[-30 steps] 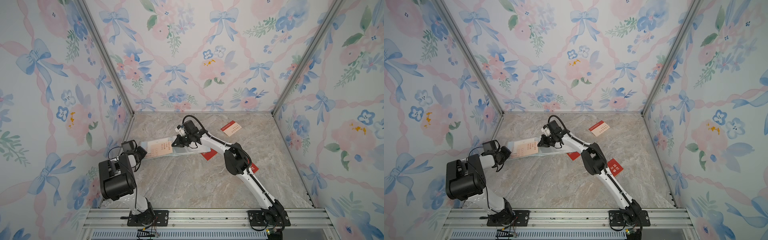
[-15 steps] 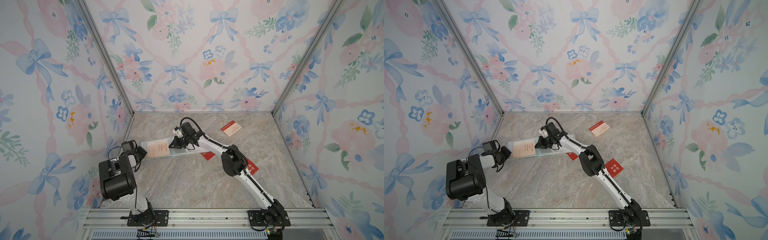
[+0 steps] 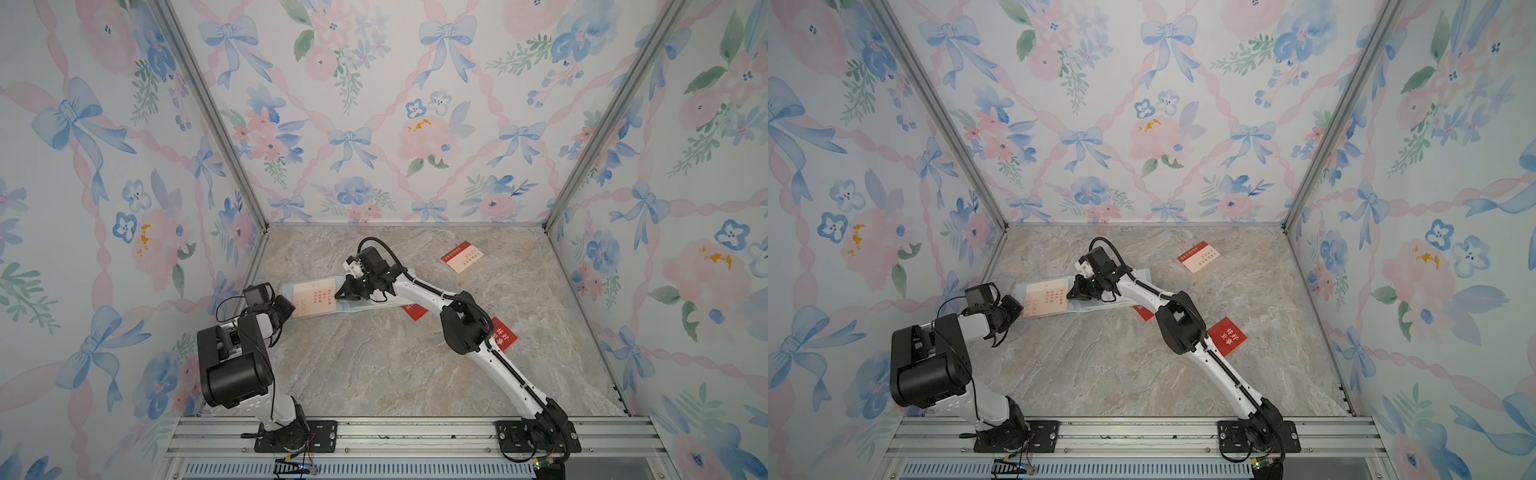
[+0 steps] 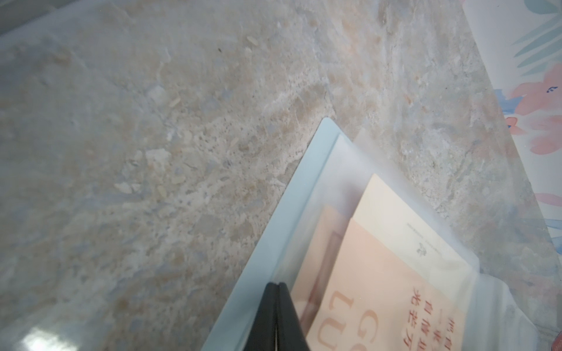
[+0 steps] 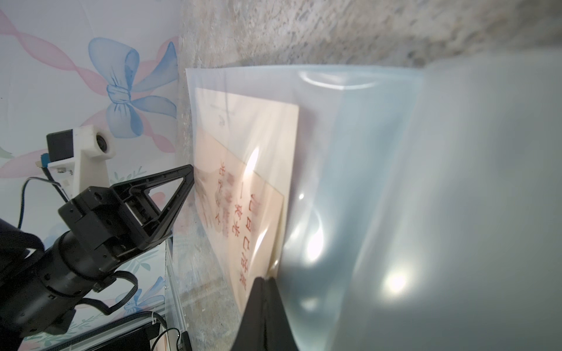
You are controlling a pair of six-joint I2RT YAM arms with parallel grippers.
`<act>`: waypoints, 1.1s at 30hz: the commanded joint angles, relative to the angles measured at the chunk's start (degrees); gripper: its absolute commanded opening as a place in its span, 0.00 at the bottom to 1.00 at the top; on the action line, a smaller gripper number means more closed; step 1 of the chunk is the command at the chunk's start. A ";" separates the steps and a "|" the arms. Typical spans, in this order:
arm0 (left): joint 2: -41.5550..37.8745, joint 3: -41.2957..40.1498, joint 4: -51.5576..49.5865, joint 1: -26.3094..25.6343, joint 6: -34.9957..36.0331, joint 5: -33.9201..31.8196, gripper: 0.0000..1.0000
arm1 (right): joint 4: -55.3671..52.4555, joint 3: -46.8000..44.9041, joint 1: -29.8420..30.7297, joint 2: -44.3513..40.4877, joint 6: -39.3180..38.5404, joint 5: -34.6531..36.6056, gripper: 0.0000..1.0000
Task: Place the photos into the photo albums
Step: Insert the photo into the photo album.
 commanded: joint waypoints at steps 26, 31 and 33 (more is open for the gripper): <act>-18.89 -3.96 -3.69 -0.58 -2.31 0.37 0.10 | 1.62 -8.01 -0.81 -10.11 -2.88 -1.60 0.17; -19.05 -3.54 -3.74 -2.48 -2.41 0.88 0.09 | 2.64 -13.30 -1.51 -15.46 -4.44 -1.80 0.18; -19.19 -3.44 -3.74 -3.48 -2.99 2.09 0.10 | 3.58 -17.01 -1.89 -18.07 -5.26 -1.64 0.18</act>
